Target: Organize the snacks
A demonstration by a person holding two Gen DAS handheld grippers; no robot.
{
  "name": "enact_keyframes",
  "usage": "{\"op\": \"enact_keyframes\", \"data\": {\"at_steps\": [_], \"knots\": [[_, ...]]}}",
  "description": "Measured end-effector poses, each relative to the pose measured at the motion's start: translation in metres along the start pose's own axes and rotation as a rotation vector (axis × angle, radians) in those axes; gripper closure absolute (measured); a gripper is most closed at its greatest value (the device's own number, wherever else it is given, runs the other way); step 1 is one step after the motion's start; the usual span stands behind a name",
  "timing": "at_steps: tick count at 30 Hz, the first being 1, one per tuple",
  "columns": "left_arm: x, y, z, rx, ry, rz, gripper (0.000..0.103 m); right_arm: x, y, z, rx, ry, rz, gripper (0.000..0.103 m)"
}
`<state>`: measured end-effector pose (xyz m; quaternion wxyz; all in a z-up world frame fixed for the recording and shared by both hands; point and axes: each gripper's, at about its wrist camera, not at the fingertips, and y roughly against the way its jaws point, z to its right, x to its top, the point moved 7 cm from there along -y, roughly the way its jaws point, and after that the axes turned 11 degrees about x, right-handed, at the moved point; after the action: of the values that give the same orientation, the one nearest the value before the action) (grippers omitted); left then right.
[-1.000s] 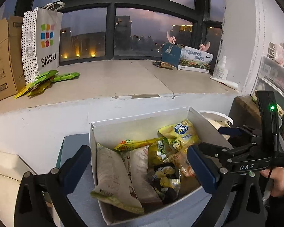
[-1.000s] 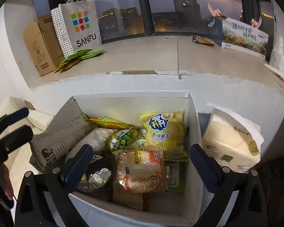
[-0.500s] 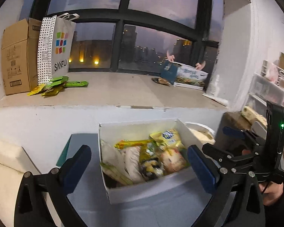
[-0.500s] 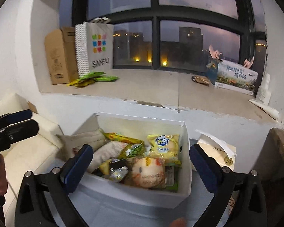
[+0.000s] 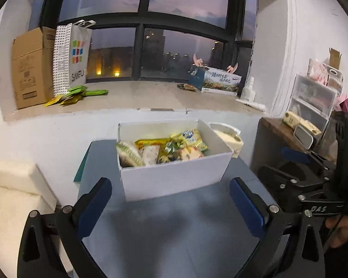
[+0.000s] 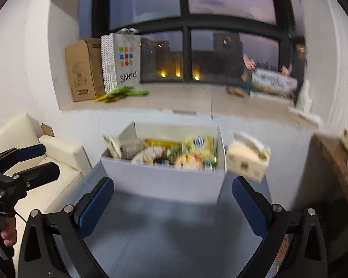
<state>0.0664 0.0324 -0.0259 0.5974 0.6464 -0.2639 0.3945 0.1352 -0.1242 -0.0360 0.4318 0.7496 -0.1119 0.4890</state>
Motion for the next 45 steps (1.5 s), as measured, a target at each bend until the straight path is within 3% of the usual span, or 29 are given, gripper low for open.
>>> {"op": "enact_keyframes", "data": {"at_steps": [5,9,45], "knots": [[-0.016,0.017,0.005,-0.073,0.069,-0.024,0.000,-0.016,0.022,0.002,0.049,-0.075,0.010,0.000],[-0.016,0.020,0.005,-0.005,0.035,-0.009,0.000,-0.016,0.027,-0.002,0.017,-0.038,0.011,0.000],[-0.025,0.010,0.014,-0.026,0.009,-0.069,0.000,-0.019,0.030,-0.011,0.043,-0.006,0.008,0.000]]}}
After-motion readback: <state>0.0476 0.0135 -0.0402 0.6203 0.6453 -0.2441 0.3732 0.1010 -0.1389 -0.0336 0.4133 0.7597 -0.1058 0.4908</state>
